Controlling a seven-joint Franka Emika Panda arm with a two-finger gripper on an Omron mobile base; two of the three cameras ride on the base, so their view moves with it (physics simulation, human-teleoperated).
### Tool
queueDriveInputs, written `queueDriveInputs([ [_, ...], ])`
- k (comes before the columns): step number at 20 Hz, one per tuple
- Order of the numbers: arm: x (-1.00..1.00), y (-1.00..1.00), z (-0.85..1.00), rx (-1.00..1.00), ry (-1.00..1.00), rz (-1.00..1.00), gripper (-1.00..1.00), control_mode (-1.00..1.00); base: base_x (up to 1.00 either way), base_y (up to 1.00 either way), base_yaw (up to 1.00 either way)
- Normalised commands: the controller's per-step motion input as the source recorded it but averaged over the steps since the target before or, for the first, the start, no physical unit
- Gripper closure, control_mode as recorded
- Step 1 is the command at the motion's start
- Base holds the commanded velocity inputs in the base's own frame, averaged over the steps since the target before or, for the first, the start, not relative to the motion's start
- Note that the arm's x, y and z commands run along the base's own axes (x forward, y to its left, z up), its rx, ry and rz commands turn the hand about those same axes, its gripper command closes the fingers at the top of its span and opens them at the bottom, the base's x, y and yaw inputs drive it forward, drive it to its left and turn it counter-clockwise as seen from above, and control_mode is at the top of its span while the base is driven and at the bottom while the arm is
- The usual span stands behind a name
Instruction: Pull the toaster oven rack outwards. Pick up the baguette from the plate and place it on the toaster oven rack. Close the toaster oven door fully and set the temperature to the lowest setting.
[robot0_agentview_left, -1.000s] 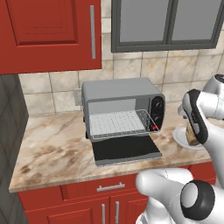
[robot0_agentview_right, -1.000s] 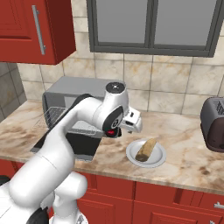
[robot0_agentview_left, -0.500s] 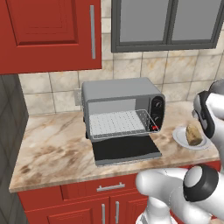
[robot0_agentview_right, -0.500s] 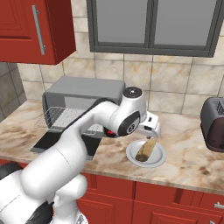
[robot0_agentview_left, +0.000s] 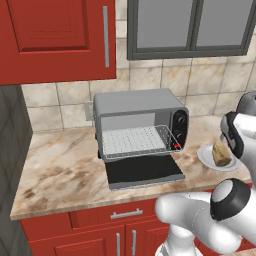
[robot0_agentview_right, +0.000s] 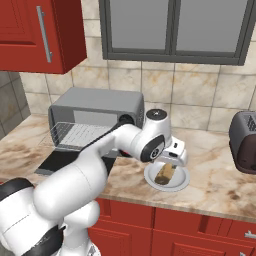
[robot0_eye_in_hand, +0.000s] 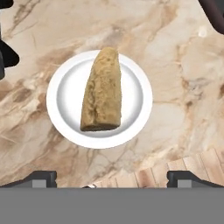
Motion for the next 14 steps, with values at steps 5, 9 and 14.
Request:
queueDriveInputs([
  [5, 0.00, 0.12, -0.34, 0.00, 0.05, 0.00, -1.00, -1.00, 0.00, 0.00, 0.00],
  [9, 0.02, 0.14, -0.37, 0.00, 0.01, 0.00, -1.00, -1.00, 0.00, 0.00, 0.00],
  [14, 0.32, 0.01, -0.21, 0.00, 0.00, 0.01, -1.00, -1.00, 0.00, 0.00, 0.00],
])
